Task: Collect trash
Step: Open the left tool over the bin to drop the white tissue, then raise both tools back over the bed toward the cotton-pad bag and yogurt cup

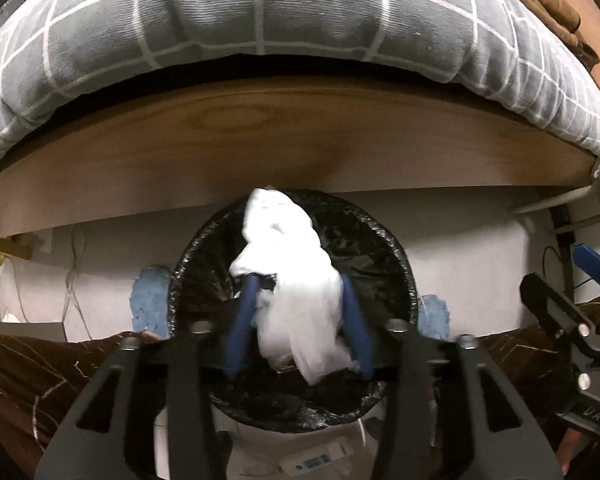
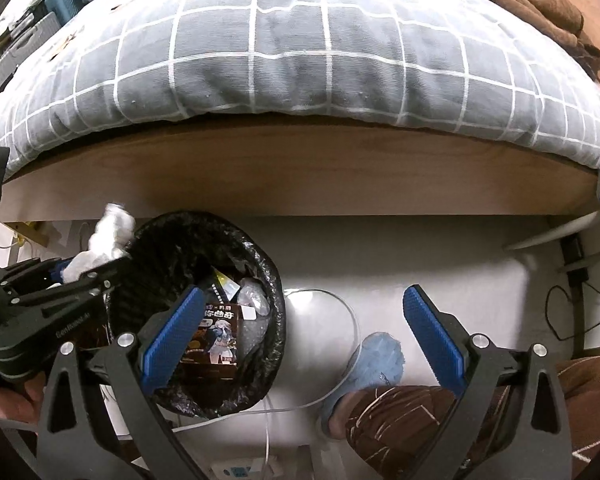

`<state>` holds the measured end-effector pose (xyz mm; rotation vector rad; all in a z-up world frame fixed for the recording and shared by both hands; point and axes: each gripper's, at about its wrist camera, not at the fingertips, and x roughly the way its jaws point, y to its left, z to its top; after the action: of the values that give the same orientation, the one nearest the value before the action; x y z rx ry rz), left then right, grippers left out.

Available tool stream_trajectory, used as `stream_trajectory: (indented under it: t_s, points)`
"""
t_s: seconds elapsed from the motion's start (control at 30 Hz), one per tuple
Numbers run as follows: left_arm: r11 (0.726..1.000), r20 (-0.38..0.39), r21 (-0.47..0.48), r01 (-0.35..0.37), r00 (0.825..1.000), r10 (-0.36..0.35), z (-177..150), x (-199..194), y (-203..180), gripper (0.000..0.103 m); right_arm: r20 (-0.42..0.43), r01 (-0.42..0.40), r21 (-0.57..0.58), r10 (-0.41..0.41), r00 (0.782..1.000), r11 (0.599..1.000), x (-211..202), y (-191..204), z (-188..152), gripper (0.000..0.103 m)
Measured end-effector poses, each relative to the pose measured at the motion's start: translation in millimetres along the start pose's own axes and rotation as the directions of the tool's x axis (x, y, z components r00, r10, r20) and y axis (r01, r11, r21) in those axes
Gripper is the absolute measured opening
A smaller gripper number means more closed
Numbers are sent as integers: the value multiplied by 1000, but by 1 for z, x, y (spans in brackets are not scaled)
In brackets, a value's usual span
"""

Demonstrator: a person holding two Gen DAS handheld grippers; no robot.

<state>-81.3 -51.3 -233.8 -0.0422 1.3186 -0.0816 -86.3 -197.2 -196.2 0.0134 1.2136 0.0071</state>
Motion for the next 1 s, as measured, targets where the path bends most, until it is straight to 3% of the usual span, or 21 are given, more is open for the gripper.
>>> stream_trajectory:
  t_s: [0.17, 0.33, 0.67, 1.0]
  points:
    - [1000, 31, 1, -26, 999, 26, 0, -6, 5, 78, 8, -9, 3, 9, 1000, 1000, -2, 1, 2, 95]
    - [998, 81, -16, -65, 995, 66, 3, -24, 13, 95, 50, -17, -6, 18, 999, 1000, -16, 3, 6, 95]
    - [997, 190, -65, -28, 981, 40, 10, -84, 35, 97, 134, -23, -17, 25, 991, 1000, -55, 5, 19, 95]
    - [995, 298, -87, -50, 952, 74, 27, -145, 52, 97, 221, -23, -35, 30, 975, 999, -97, 7, 45, 95]
